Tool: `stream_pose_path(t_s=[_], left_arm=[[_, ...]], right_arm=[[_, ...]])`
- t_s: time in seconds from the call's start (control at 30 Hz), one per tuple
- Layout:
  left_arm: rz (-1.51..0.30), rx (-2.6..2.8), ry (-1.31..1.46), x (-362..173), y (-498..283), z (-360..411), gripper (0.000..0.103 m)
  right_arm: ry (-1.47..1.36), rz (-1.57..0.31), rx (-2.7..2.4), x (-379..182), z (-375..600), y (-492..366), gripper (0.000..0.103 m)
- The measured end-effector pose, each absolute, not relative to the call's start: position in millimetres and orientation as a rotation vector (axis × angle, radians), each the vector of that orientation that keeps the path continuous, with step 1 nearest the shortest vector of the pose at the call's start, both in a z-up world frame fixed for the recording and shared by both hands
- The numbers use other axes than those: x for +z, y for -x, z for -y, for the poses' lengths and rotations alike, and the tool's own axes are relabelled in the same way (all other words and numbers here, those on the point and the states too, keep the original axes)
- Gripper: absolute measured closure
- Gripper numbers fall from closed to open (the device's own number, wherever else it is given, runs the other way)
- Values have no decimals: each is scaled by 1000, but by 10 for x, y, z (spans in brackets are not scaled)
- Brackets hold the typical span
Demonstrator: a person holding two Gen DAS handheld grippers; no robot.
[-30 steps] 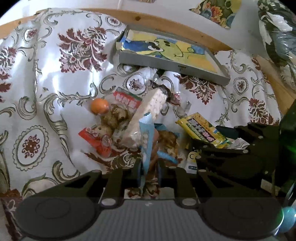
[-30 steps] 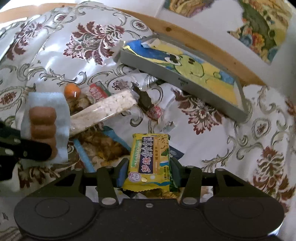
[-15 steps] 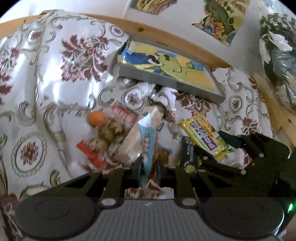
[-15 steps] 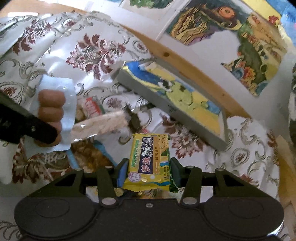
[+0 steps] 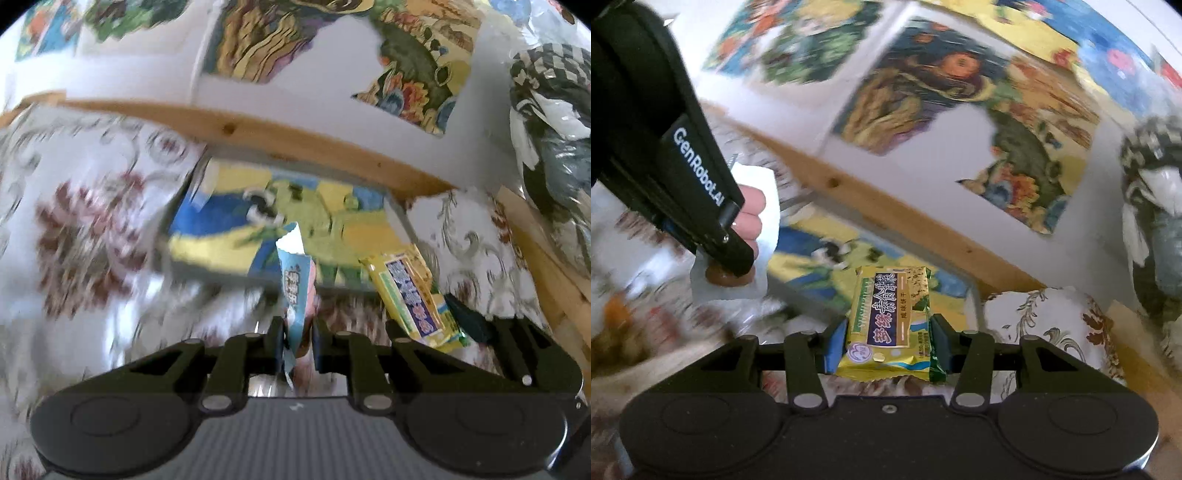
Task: Organize snacks
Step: 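Carry the yellow packet with right tool while left tool carries sausages over tray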
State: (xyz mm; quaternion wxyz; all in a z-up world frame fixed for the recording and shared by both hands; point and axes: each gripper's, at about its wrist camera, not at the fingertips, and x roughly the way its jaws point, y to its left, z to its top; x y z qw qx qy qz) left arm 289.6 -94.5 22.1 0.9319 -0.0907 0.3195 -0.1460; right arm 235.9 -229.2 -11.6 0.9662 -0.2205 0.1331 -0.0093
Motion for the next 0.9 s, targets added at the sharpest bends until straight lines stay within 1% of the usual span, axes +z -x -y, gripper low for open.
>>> stream_pose_path(t_s=[0.27,0.5,0.7,0.9], left_arm=[[-633,-287,231,228,-3767,1289,86],[-746,-312,395,-27,-4414,1408,86],[-811,-312,377,-225,-4582,1519,86],[-799,-320,354,-232,-4581,1545,86]], right_arm=[[333,-224,-71,-41,2683,-2973,53],[220,-276,-97,-169,2963,-3413,53],[155,-357,-108,-350,3103,-3656,53],[129,-394,-112,-419,3138,-3766,53]])
